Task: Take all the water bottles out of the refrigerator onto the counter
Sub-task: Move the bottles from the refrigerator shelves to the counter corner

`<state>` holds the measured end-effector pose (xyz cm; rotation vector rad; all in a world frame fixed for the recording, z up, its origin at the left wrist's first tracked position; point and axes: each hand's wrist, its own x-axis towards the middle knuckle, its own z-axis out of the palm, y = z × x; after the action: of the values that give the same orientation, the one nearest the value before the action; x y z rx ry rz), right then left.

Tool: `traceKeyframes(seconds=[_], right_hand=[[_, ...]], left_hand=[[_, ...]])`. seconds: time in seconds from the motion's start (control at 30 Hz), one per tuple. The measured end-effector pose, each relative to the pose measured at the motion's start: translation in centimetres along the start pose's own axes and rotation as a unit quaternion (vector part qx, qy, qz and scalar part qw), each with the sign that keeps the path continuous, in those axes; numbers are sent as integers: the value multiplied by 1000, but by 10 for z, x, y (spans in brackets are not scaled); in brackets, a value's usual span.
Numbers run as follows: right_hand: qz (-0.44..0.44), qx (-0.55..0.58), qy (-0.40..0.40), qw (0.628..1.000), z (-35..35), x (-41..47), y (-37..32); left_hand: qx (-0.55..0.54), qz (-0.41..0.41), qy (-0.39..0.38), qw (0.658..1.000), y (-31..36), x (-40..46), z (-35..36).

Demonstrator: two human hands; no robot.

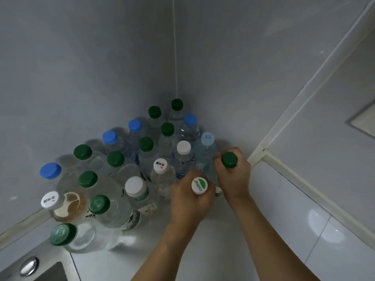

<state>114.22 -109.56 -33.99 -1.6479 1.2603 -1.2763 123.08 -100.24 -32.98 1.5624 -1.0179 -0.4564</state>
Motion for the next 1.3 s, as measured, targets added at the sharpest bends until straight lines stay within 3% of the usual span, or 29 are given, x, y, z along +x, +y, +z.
traceKeyframes(seconds=[0.13, 0.33, 0.53, 0.63, 0.9, 1.3], right_hand=[[23, 5, -48, 999, -4, -5, -4], [72, 35, -108, 991, -19, -10, -14], [98, -25, -190, 977, -30, -21, -18], [160, -29, -221, 962, -34, -27, -15], [363, 97, -273, 886, -36, -33, -20], [349, 128, -256, 892, -22, -22, -1]], left_hand=[[42, -8, -23, 999, -6, 4, -2], [-32, -7, -42, 999, -19, -21, -8], [-26, -1, -72, 997, -12, -33, -21], [5, -3, -85, 996, -12, -41, -25], [15, -138, -101, 985, -48, -56, -16], [43, -150, -57, 986, -51, -35, 21]])
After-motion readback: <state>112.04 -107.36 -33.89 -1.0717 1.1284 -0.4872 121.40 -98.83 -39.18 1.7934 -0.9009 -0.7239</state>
